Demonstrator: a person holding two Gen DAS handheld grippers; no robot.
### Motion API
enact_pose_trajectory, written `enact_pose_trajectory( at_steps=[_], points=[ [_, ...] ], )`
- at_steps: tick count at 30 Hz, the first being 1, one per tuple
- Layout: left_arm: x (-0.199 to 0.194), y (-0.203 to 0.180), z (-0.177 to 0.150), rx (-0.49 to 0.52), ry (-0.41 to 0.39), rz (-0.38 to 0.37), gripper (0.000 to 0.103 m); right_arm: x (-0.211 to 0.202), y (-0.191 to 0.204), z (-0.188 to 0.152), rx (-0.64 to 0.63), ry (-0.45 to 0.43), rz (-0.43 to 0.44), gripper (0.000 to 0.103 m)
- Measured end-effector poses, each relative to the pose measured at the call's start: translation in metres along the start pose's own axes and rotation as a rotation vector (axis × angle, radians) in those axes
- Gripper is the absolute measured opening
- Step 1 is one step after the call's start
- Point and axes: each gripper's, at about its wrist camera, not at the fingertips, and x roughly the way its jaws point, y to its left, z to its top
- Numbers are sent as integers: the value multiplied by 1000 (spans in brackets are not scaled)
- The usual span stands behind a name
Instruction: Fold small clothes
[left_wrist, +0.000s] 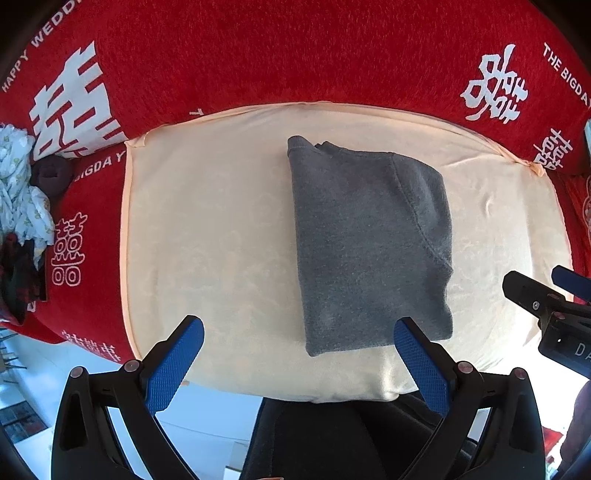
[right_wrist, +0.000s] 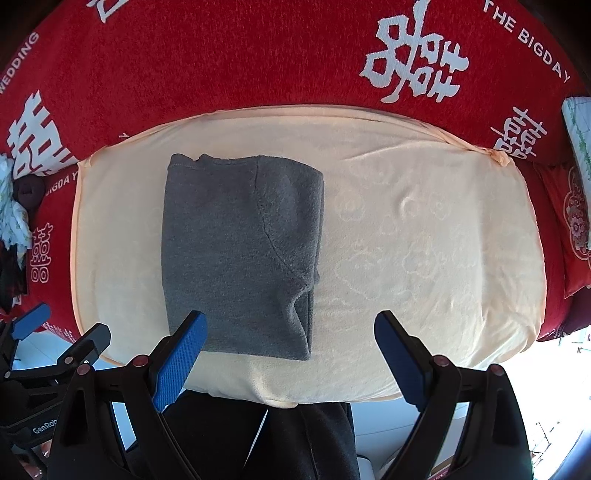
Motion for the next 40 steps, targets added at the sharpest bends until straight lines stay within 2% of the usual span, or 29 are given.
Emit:
enact_pose_trajectory(
  at_steps=[23,40],
  points=[
    [-2,0,-1,0,-18,19,103,-1,2,0,-8,-5,0,93],
    [-5,-1,1,-6,-45,-5,103,-1,4,3,-12,-4,1,93]
  ],
)
